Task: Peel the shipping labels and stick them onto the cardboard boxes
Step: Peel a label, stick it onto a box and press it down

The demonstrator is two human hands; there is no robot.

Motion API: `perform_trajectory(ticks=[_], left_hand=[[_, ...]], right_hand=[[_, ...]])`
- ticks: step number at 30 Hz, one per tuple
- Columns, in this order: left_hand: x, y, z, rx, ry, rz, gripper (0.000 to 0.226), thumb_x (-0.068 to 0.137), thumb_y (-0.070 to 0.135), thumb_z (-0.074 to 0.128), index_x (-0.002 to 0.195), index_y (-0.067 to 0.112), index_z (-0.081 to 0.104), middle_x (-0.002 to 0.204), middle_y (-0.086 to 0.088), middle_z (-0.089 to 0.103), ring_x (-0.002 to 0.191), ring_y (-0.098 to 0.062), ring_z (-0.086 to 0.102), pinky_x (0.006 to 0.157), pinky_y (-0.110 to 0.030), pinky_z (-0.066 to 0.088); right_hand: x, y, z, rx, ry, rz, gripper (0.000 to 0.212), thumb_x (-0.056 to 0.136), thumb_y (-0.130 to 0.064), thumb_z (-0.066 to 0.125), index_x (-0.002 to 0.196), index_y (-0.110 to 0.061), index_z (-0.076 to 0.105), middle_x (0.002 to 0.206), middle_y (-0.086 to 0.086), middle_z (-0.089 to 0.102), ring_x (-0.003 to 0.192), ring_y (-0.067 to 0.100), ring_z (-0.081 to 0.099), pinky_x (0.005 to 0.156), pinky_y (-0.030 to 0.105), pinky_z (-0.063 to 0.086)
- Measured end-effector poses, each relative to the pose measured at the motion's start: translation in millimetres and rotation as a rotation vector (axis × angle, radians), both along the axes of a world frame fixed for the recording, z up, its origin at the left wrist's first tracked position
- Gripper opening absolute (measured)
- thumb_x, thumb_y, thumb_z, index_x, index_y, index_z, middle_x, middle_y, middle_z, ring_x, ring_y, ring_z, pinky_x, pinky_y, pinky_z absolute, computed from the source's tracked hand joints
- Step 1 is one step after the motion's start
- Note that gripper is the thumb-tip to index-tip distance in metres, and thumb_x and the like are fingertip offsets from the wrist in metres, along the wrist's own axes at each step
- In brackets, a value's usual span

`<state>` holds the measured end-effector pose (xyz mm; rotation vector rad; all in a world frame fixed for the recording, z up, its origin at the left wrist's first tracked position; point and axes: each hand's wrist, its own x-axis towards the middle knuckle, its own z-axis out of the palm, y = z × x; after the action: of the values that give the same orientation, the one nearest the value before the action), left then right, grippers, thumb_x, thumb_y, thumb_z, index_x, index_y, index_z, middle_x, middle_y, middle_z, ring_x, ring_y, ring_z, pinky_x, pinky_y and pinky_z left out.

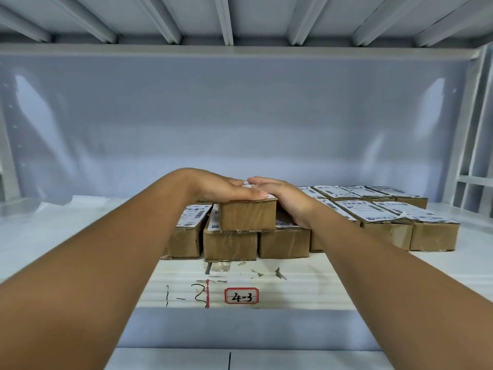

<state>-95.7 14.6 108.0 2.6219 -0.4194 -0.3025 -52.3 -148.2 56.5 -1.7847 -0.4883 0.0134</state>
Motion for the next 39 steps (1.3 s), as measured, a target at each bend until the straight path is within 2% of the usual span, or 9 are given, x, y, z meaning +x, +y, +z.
perform_trajectory(ticks=[8, 11, 13, 17, 20, 25, 28, 31, 39], left_hand=[[15.7, 11.9, -15.7, -0.087, -0.076, 0.096, 0.128, 0.04, 0.091, 0.056, 0.148, 0.032, 0.021, 0.156, 0.011, 0.016, 0.142, -0.013, 0.018, 0.117, -0.038, 0.017], [15.2, 12.6, -17.1, -0.104, -0.066, 0.124, 0.134, 0.035, 0.093, 0.057, 0.147, 0.029, 0.022, 0.151, 0.009, 0.024, 0.138, -0.014, 0.025, 0.112, -0.032, 0.022], [10.4, 10.8, -17.5, -0.12, -0.048, 0.124, 0.119, 0.045, 0.083, 0.057, 0.144, 0.025, 0.025, 0.142, 0.009, 0.034, 0.13, -0.013, 0.033, 0.099, -0.025, 0.027], [3.5, 4.4, -19.6, -0.198, -0.091, 0.119, 0.032, 0.079, 0.06, 0.056, 0.098, 0.035, 0.045, 0.101, 0.014, 0.048, 0.098, -0.007, 0.044, 0.07, -0.018, 0.035], [-0.3, 4.4, -23.2, -0.262, -0.145, 0.119, 0.038, 0.078, 0.062, 0.057, 0.097, 0.033, 0.041, 0.104, 0.011, 0.047, 0.099, -0.011, 0.045, 0.079, -0.023, 0.035], [-2.8, 5.8, -33.3, -0.469, -0.239, 0.119, 0.054, 0.069, 0.065, 0.067, 0.114, 0.037, 0.056, 0.111, 0.016, 0.059, 0.105, -0.009, 0.055, 0.094, -0.03, 0.045], [-9.9, 3.4, -40.4, -0.495, -0.328, 0.135, 0.086, 0.072, 0.059, 0.069, 0.141, 0.029, 0.028, 0.129, 0.011, 0.048, 0.117, -0.015, 0.05, 0.099, -0.035, 0.043], [-22.4, 0.4, -43.9, -0.547, -0.393, 0.14, 0.102, 0.077, 0.049, 0.069, 0.149, 0.029, 0.001, 0.149, 0.003, 0.027, 0.133, -0.021, 0.034, 0.109, -0.038, 0.034], [-45.7, -27.0, -41.8, -0.773, -0.543, 0.155, 0.102, 0.08, 0.012, 0.072, 0.149, 0.029, -0.001, 0.15, 0.003, 0.028, 0.13, -0.021, 0.04, 0.091, -0.035, 0.051]], right_hand=[[-3.2, 2.1, 0.0, -0.021, 0.022, -0.034, 0.078, 0.064, -0.041, 0.068, 0.137, -0.024, 0.048, 0.138, 0.005, 0.052, 0.125, 0.021, 0.051, 0.108, 0.038, 0.039], [-4.4, -1.5, 0.7, 0.002, 0.017, -0.023, 0.04, 0.087, -0.023, 0.06, 0.122, -0.006, 0.055, 0.118, 0.006, 0.062, 0.092, 0.014, 0.065, 0.087, 0.027, 0.048], [-6.2, -3.9, 1.3, -0.005, 0.015, -0.025, 0.021, 0.093, -0.019, 0.055, 0.112, -0.009, 0.057, 0.1, -0.01, 0.066, 0.075, 0.006, 0.061, 0.077, 0.02, 0.047], [-9.0, -0.6, 3.7, -0.128, -0.039, -0.102, 0.03, 0.094, -0.033, 0.054, 0.107, -0.009, 0.067, 0.109, 0.01, 0.071, 0.095, 0.02, 0.066, 0.101, 0.037, 0.045], [-16.9, -0.4, 12.5, -0.313, -0.016, -0.138, 0.042, 0.089, -0.054, 0.052, 0.102, -0.018, 0.07, 0.105, 0.005, 0.071, 0.103, 0.022, 0.064, 0.099, 0.039, 0.044], [-37.6, 3.9, 26.3, -0.525, -0.113, -0.341, 0.046, 0.097, -0.051, 0.04, 0.089, -0.009, 0.058, 0.064, -0.001, 0.048, 0.06, 0.013, 0.046, 0.059, 0.026, 0.035], [-50.9, 1.3, 25.5, -0.374, -0.085, -0.239, 0.049, 0.095, -0.058, 0.039, 0.118, -0.021, 0.062, 0.11, -0.006, 0.061, 0.101, 0.013, 0.054, 0.088, 0.029, 0.039], [-62.3, -6.5, 23.4, -0.112, -0.019, -0.069, 0.025, 0.096, -0.043, 0.049, 0.12, -0.041, 0.054, 0.114, -0.019, 0.06, 0.113, 0.01, 0.051, 0.094, 0.032, 0.036], [-74.7, -26.2, 18.8, 0.258, -0.058, -0.125, 0.059, 0.091, -0.003, 0.059, 0.143, -0.021, 0.039, 0.1, 0.0, 0.071, 0.084, 0.018, 0.071, 0.073, 0.033, 0.058]])
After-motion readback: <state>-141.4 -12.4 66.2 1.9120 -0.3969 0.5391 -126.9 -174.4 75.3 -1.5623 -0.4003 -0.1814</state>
